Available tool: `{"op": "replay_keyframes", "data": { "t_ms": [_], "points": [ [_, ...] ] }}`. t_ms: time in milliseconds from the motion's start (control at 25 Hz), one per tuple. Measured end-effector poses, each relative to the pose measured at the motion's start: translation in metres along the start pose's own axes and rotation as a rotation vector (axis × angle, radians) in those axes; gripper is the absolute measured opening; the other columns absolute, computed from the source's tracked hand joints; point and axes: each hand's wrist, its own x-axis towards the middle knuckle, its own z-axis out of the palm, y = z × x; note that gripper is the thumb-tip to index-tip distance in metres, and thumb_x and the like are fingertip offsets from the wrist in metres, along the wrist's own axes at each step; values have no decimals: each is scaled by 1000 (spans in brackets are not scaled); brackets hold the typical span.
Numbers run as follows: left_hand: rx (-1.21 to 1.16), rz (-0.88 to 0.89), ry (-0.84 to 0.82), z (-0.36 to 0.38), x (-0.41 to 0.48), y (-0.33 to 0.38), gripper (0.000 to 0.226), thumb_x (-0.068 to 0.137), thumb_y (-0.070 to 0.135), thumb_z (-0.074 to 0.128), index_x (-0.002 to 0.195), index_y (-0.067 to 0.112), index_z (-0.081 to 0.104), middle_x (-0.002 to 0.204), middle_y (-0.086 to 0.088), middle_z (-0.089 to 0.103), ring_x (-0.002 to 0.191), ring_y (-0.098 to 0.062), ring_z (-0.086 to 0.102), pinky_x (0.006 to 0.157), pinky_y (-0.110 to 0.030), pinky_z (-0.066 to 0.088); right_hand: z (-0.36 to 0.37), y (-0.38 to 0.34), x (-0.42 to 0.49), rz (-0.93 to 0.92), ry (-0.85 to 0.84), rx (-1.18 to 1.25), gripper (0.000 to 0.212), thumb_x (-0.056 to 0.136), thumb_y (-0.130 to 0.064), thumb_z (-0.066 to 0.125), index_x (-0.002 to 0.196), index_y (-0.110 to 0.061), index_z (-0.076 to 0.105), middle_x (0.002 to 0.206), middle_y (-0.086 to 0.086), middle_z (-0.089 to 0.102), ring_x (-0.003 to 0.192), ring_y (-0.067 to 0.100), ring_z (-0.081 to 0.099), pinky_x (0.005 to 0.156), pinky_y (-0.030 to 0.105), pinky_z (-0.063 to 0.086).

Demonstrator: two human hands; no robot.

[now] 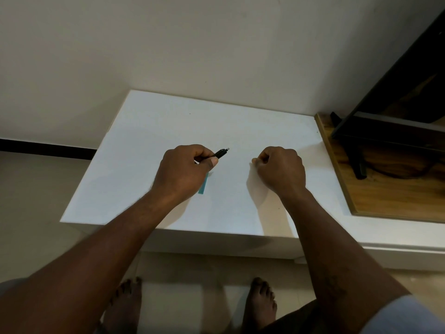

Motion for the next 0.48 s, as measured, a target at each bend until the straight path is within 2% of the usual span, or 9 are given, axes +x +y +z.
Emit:
{"op": "replay_keyframes", "data": {
  "t_ms": [280, 480],
  "points": [
    [-4, 0, 2, -1, -1, 1, 14, 95, 36, 68, 100, 28, 78, 91, 15, 73, 89, -1, 64, 77, -25, 49, -1, 2, 4, 77, -38, 87, 28, 93, -45, 72, 83, -20, 75, 81, 0, 73, 80, 23, 67, 70, 31, 49],
    [2, 5, -2, -1, -2, 2, 12, 95, 36, 68, 98, 30, 78, 89, 17, 73, 88, -2, 64, 73, -20, 47, -6, 1, 6, 92, -66, 102, 31, 92, -50, 71, 82, -21, 75, 83, -2, 73, 82, 21, 68, 72, 31, 52]
  ]
}}
